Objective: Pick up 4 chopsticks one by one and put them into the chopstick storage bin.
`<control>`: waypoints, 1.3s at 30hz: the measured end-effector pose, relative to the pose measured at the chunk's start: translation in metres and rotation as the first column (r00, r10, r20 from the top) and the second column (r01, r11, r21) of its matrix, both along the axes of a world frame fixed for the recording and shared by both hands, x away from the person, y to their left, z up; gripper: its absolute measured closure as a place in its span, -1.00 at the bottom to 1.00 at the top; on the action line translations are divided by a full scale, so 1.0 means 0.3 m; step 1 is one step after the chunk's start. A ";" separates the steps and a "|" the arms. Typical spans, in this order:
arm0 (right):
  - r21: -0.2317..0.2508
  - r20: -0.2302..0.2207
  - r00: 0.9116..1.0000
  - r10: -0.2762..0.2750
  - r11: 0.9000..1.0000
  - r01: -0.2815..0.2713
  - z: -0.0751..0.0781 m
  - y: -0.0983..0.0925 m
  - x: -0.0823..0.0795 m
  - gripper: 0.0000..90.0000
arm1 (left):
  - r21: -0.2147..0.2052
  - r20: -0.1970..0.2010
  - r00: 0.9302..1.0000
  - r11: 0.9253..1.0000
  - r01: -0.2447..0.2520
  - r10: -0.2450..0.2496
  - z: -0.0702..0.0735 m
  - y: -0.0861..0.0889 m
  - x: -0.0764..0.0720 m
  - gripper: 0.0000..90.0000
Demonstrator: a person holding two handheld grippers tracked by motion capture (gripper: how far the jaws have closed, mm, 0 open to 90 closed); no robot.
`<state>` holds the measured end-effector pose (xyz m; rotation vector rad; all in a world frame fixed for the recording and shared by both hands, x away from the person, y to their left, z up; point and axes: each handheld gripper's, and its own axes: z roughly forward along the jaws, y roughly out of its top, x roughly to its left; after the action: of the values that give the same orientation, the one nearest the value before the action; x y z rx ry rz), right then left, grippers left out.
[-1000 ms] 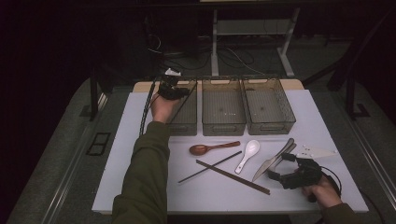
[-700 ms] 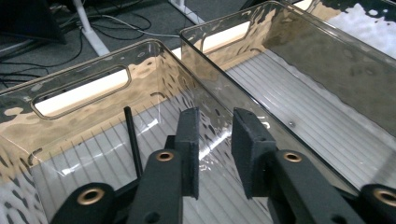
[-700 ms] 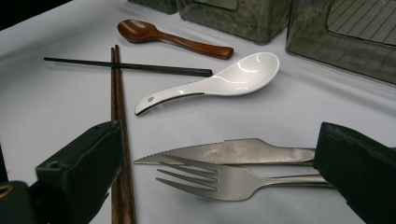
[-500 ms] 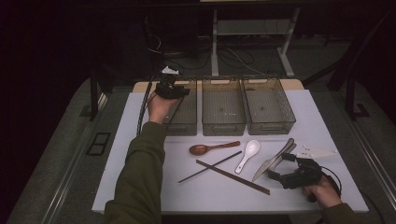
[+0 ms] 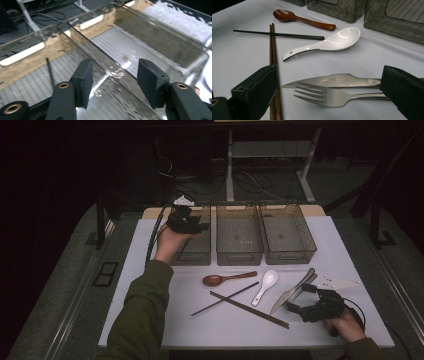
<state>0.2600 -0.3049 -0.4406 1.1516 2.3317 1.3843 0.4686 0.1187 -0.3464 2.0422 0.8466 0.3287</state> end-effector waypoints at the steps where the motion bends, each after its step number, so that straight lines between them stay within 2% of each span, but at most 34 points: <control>1: 0.002 0.001 1.000 -0.003 1.000 0.003 0.000 0.001 0.000 -0.97 | 0.004 0.000 1.000 1.000 0.012 -0.012 0.003 -0.002 -0.011 -0.06; 9: 0.000 0.001 1.000 -0.005 1.000 0.005 -0.001 0.002 -0.001 -0.97 | 0.005 0.034 0.996 0.997 0.078 -0.078 0.029 -0.028 -0.109 -0.23; 18: 0.001 0.000 1.000 -0.006 1.000 0.006 -0.001 0.004 -0.001 -0.97 | -0.012 0.044 0.991 0.992 0.129 -0.129 0.030 -0.051 -0.201 -0.37; 23: 0.000 -0.001 1.000 -0.007 1.000 0.007 -0.001 0.004 -0.002 -0.97 | -0.025 0.046 0.988 0.989 0.148 -0.146 0.009 -0.058 -0.251 -0.40; 24: 0.000 0.000 1.000 -0.007 1.000 0.007 -0.001 0.004 -0.002 -0.97 | -0.010 0.048 0.986 0.987 0.157 -0.157 0.005 -0.056 -0.259 -0.40; 29: 0.000 -0.001 1.000 -0.008 1.000 0.008 -0.001 0.005 -0.002 -0.97 | -0.036 0.037 0.986 0.986 0.161 -0.160 -0.029 -0.060 -0.300 -0.40; 37: -0.002 -0.004 1.000 -0.010 1.000 0.010 -0.001 0.005 -0.002 -0.96 | -0.052 0.033 0.984 0.982 0.179 -0.177 -0.082 -0.077 -0.366 -0.41; 39: -0.004 -0.001 1.000 -0.010 1.000 0.010 -0.002 0.005 -0.001 -0.97 | -0.044 0.029 0.982 0.981 0.190 -0.189 -0.093 -0.083 -0.379 -0.40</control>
<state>0.2597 -0.3035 -0.4411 1.1611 2.3254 1.3756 0.3548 0.0937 -0.3743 2.0522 0.6325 0.2255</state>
